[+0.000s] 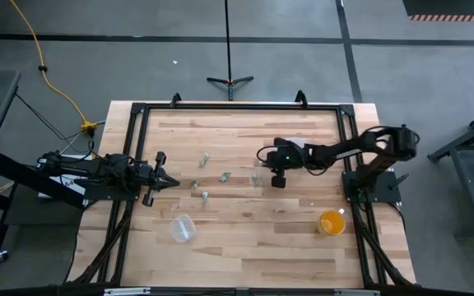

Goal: Pick and place Stevia / Truvia into bins
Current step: Put the stevia packet into the round transparent container

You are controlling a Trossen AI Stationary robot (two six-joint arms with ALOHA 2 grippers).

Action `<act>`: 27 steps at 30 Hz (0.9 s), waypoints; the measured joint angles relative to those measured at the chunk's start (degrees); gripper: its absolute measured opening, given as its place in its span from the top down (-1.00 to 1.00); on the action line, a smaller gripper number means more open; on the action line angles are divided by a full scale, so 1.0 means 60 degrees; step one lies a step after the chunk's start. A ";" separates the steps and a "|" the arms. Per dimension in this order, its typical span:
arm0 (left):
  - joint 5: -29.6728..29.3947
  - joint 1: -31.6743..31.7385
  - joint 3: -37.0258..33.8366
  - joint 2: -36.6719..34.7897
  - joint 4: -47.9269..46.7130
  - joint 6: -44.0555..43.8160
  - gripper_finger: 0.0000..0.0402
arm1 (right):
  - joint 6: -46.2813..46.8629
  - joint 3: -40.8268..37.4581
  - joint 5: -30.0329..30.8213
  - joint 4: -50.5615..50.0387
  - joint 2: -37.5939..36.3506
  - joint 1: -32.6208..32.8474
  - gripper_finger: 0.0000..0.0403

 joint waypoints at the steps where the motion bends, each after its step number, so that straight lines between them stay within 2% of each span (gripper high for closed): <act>1: 0.0000 0.0000 0.0000 0.0000 0.0000 0.0000 0.73 | -0.0094 0.0000 0.0190 -0.0322 -0.0261 -0.0018 0.90; 4: 0.0000 -0.0003 0.0000 0.0003 0.0003 -0.0004 0.73 | -0.0204 0.0000 0.1107 -0.1493 -0.1210 -0.0130 0.96; 7: 0.0003 0.0000 0.0000 0.0002 0.0003 0.0000 0.73 | -0.0195 -0.0004 0.1899 -0.2617 -0.2314 -0.0230 0.89; 12: 0.0000 0.0000 0.0000 0.0003 0.0002 -0.0002 0.73 | 0.0079 0.0000 0.2610 -0.4724 -0.3792 -0.0613 0.84; 16: 0.0000 0.0000 0.0000 0.0003 0.0000 0.0000 0.73 | 0.0456 -0.0004 0.1873 -0.5957 -0.4136 -0.1148 0.87; 20: 0.0000 -0.0002 0.0000 0.0003 0.0004 -0.0001 0.73 | 0.0857 -0.0004 0.1286 -0.6104 -0.4136 -0.1455 0.82; 27: 0.0000 -0.0001 0.0000 0.0001 0.0002 -0.0004 0.73 | 0.0710 -0.0004 0.0816 -0.5055 -0.4136 -0.1315 0.35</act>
